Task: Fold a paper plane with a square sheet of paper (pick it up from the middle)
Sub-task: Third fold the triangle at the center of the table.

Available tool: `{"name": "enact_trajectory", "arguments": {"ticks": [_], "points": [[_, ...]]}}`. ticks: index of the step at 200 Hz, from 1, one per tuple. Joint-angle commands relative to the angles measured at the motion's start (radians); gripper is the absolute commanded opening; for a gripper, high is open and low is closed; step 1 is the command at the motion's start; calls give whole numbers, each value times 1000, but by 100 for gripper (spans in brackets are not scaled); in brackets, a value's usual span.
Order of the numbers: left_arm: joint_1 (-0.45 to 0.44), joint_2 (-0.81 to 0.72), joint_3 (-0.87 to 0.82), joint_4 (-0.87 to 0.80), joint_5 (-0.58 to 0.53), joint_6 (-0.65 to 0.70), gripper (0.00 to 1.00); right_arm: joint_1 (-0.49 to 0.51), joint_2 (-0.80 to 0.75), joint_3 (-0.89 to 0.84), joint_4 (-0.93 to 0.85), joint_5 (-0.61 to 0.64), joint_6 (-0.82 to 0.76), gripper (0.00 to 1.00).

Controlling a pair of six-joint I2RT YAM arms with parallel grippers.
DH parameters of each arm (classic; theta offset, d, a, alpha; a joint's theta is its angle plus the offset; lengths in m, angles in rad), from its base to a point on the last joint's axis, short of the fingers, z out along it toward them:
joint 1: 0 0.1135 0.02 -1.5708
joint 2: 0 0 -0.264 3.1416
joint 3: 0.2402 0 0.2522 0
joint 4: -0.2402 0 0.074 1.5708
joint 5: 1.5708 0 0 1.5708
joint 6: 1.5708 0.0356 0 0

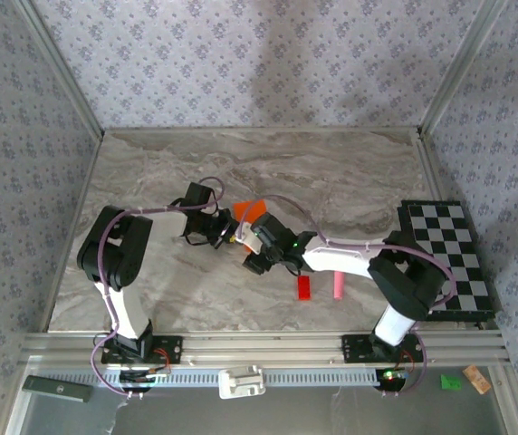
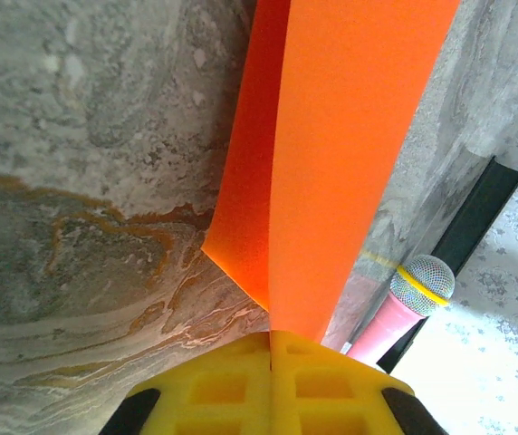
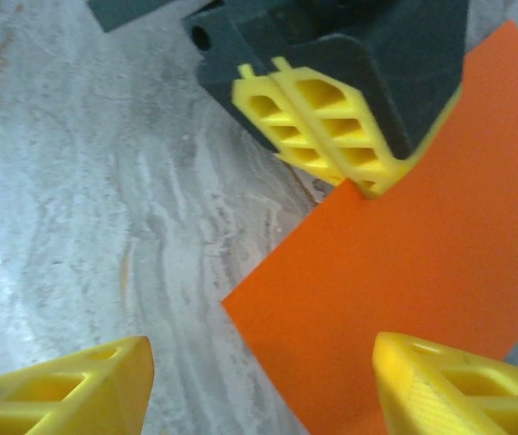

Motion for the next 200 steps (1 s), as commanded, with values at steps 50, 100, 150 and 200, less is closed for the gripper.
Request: {"name": "enact_trajectory", "arguments": {"ticks": [50, 100, 150, 200], "points": [[-2, 7, 26, -18, 25, -7, 0, 3, 48, -5, 51, 131, -30, 59], [-2, 13, 22, -20, 26, -4, 0, -14, -16, -45, 101, 94, -14, 46], [-2, 14, 18, -18, 24, -4, 0, -21, -24, -50, 98, 35, -16, 33], [-2, 8, 15, -22, 20, -3, 2, -21, -8, -31, 81, -41, 0, 16]]}}
